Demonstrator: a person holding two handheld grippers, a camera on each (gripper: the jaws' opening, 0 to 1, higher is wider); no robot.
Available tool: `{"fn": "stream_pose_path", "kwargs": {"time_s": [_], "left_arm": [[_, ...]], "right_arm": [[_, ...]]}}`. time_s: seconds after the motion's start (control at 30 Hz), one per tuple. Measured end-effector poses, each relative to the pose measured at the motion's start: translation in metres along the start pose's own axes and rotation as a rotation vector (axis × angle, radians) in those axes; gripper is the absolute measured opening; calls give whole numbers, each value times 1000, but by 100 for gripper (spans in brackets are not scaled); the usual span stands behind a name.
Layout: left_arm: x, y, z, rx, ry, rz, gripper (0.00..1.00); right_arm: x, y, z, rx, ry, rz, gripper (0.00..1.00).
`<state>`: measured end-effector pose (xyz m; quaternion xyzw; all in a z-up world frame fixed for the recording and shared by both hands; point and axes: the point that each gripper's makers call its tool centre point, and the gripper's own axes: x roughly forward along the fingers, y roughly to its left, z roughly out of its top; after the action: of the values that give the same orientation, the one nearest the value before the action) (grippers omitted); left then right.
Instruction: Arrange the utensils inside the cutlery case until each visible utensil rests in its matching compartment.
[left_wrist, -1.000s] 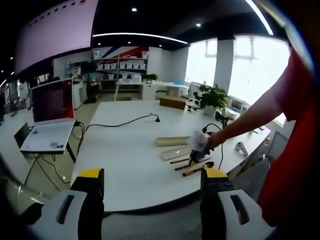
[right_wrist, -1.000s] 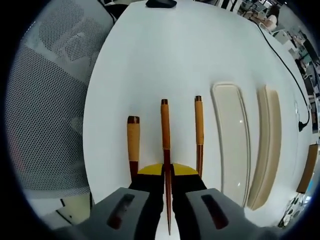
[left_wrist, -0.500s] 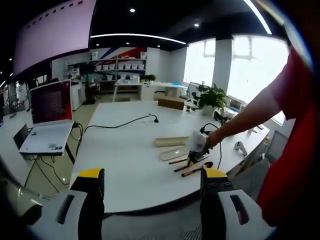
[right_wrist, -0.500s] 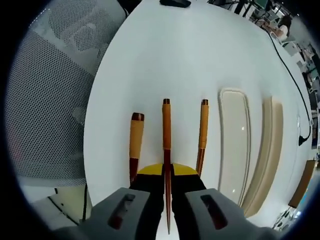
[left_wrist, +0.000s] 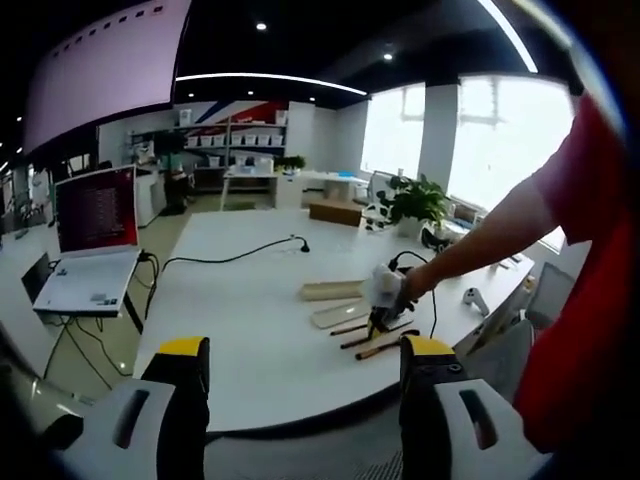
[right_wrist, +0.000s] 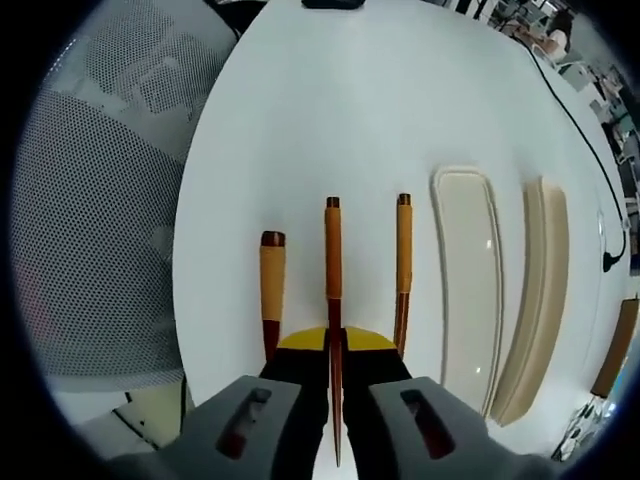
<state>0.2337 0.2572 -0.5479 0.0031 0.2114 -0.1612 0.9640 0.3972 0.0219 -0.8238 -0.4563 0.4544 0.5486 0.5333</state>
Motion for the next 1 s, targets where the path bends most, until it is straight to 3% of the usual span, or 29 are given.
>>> {"fn": "stream_pose_path", "kwargs": {"time_s": [0.13, 0.33, 0.5, 1.0], "left_arm": [[0, -2, 0, -17, -2, -13, 80], [7, -9, 0, 9, 22, -47, 80], [10, -16, 13, 30, 2, -71, 80], [9, -22, 13, 36, 12, -101, 79]], "right_arm": [[-12, -1, 2, -60, -4, -43, 0], [-26, 2, 2, -59, -10, -53, 0], [-33, 3, 10, 13, -37, -44, 0], [-63, 1, 6, -18, -24, -58, 0]]}}
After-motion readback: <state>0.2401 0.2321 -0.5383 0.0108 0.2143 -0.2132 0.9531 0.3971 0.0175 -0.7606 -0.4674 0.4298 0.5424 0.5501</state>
